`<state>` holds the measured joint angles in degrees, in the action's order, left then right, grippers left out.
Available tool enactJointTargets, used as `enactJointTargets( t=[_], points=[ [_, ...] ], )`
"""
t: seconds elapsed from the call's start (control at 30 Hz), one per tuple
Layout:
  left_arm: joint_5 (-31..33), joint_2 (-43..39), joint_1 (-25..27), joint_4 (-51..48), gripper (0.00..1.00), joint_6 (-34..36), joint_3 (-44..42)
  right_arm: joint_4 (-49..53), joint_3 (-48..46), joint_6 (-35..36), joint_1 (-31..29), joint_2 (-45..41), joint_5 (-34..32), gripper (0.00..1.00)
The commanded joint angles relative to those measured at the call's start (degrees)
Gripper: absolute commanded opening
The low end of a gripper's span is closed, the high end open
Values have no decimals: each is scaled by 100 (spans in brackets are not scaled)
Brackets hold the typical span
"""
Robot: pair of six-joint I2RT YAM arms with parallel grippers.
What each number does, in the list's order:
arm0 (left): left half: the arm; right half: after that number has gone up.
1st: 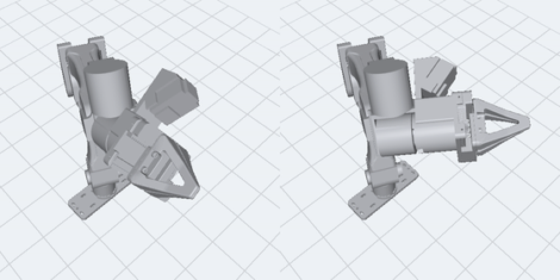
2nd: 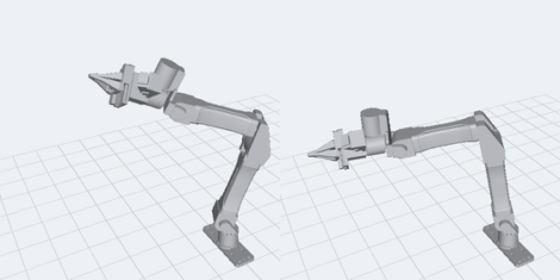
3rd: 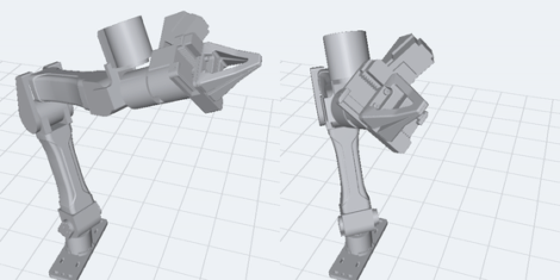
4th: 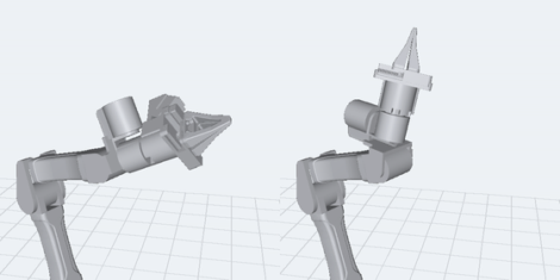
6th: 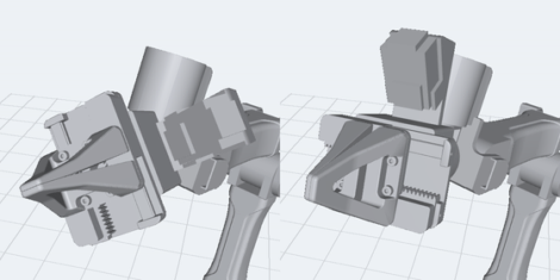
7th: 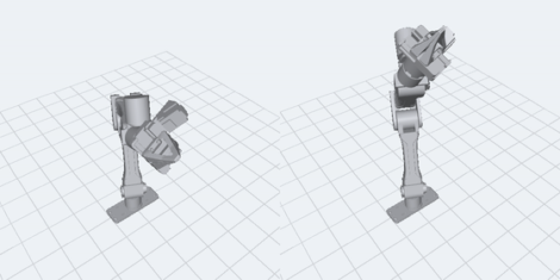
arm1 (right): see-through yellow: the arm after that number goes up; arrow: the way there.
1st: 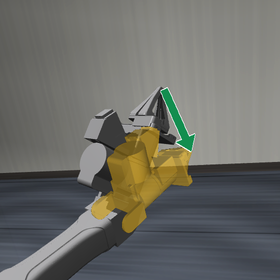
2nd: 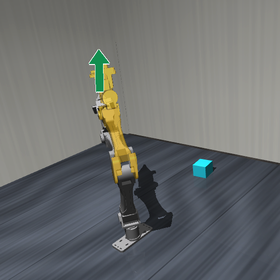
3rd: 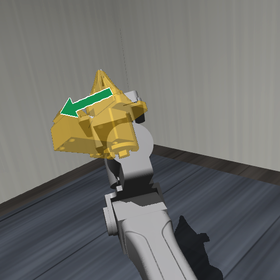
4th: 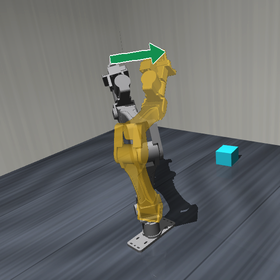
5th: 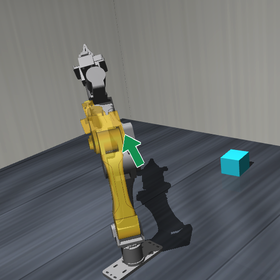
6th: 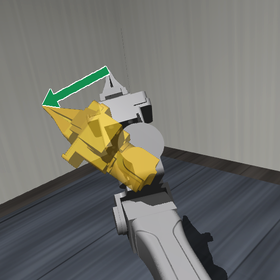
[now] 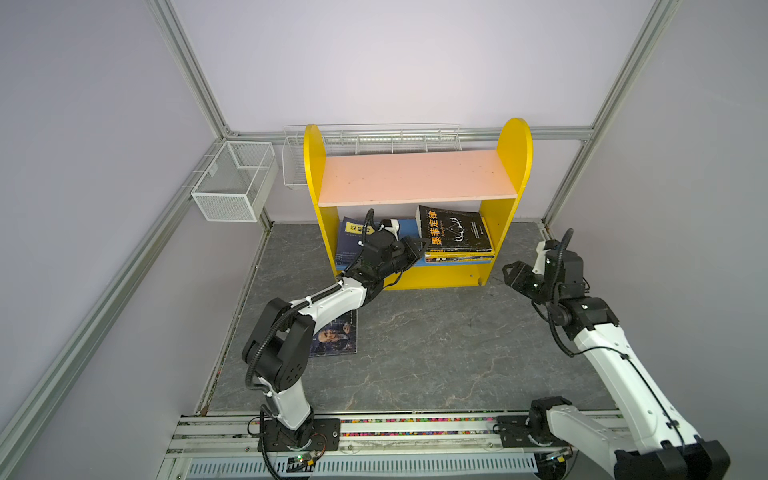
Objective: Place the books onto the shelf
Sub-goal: 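Press the black book flat onto the yellow comic with the left gripper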
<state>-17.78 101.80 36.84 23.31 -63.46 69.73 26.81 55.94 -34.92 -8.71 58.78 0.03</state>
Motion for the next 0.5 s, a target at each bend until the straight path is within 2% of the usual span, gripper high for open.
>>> enactJointTargets(
  t=[0.0,0.4,0.47],
  points=[
    [-208,139,73,303,0,-114,374,106,124,156,27,-42,-9,52],
    [-515,511,236,-19,0,-29,838,101,119,186,27,-41,-41,52],
    [-524,465,252,-196,21,78,870,80,111,179,27,-43,-4,52]
  ],
)
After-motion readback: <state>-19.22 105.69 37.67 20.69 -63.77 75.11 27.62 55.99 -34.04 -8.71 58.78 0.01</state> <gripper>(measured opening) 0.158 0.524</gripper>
